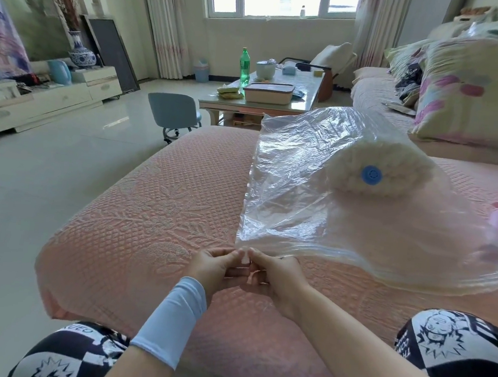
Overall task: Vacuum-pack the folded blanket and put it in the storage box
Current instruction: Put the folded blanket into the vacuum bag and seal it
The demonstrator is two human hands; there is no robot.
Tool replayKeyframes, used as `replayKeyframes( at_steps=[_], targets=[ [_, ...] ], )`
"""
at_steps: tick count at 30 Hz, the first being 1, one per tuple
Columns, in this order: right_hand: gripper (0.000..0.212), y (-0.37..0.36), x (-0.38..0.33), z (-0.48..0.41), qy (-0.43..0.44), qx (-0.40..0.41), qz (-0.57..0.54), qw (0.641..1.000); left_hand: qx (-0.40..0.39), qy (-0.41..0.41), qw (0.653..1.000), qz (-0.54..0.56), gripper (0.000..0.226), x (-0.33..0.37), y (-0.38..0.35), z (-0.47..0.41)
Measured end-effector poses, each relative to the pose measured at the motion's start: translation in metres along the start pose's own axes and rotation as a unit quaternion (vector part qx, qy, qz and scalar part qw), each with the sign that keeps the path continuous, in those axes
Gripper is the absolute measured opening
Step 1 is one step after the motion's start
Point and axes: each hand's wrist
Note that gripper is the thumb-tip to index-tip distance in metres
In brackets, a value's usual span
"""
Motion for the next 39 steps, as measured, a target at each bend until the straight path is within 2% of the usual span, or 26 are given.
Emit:
replayKeyframes(
  at_steps=[3,7,13,17,21,24,27,30,39],
  targets=[
    [0.021,-0.003,0.003,0.005,-0.015,-0.032,-0.002,0.999,0.018,-0.012,0.999,-0.026,0.013,0.003,0.004,-0.003],
    [0.031,-0.009,0.01,0.004,-0.047,-0.036,-0.021,0.998,0.047,-0.036,0.998,-0.023,0.013,0.003,0.006,-0.004],
    [0.018,-0.011,0.01,0.003,-0.063,-0.049,-0.064,0.995,0.034,-0.032,0.998,-0.048,0.013,0.004,0.008,-0.003],
    [0.018,-0.014,0.005,0.003,-0.055,-0.008,-0.035,0.998,0.042,-0.041,0.996,-0.07,0.016,0.003,0.007,-0.002],
    [0.015,-0.012,-0.001,0.0,-0.041,0.037,-0.001,0.998,0.057,-0.039,0.995,-0.077,0.005,0.002,0.006,-0.006],
    [0.02,-0.01,0.002,0.0,-0.035,0.063,-0.004,0.997,0.061,-0.04,0.994,-0.077,0.006,0.0,0.004,-0.007],
    [0.031,-0.009,0.006,0.005,-0.042,0.022,-0.031,0.998,0.054,-0.046,0.995,-0.074,0.006,-0.001,0.006,-0.008],
    [0.03,-0.011,0.009,0.011,-0.041,-0.021,-0.033,0.998,0.032,-0.045,0.996,-0.076,0.01,-0.001,0.009,-0.005],
    [0.027,-0.004,0.0,-0.002,0.012,0.086,0.025,0.996,0.08,-0.074,0.991,-0.082,0.007,0.0,0.004,-0.005]
  ],
)
Point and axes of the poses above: each hand's wrist, its own z-axis away from the middle knuckle, its own y-axis out of the back of the hand, x = y × z, and after that the axes turned 13 degrees about x, right-handed
